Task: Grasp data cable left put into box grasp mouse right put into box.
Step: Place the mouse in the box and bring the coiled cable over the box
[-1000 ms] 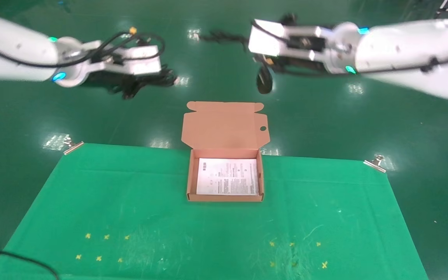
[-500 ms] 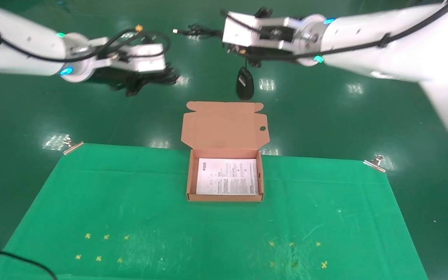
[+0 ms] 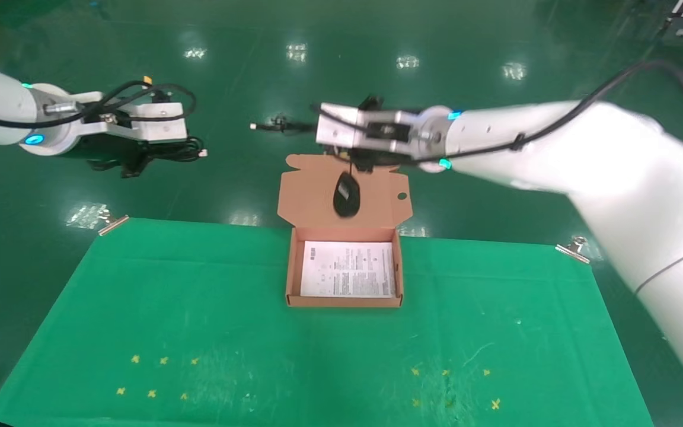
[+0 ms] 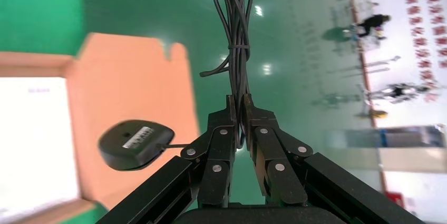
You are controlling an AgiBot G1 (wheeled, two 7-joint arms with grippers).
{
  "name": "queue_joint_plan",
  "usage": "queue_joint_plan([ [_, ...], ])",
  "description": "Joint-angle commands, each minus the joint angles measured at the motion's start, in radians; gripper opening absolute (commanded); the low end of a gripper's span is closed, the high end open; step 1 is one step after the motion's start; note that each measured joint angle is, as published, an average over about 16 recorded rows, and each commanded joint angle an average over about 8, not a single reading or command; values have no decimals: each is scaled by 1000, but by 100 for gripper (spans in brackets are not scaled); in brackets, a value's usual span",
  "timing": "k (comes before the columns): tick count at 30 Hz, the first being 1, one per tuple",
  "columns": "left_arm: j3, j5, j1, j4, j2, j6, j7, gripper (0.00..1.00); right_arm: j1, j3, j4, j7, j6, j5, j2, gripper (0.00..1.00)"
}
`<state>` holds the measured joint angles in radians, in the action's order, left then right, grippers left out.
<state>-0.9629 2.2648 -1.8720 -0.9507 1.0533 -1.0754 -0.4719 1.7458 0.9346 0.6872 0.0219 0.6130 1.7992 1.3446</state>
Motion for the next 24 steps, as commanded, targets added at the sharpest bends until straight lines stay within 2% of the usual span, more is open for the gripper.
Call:
queue_joint_plan([
  [1, -4, 20, 3, -22, -12, -15, -28, 0, -17, 8, -10, -10, -2, -16, 13, 0],
  [13, -6, 40, 14, -71, -25, -28, -68, 0, -73, 130, -10, -1, -51, -134, 25, 0],
  [24, -6, 44, 17, -81, -27, -30, -75, 0, -120, 254, -24, 77, -111, -256, 27, 0],
])
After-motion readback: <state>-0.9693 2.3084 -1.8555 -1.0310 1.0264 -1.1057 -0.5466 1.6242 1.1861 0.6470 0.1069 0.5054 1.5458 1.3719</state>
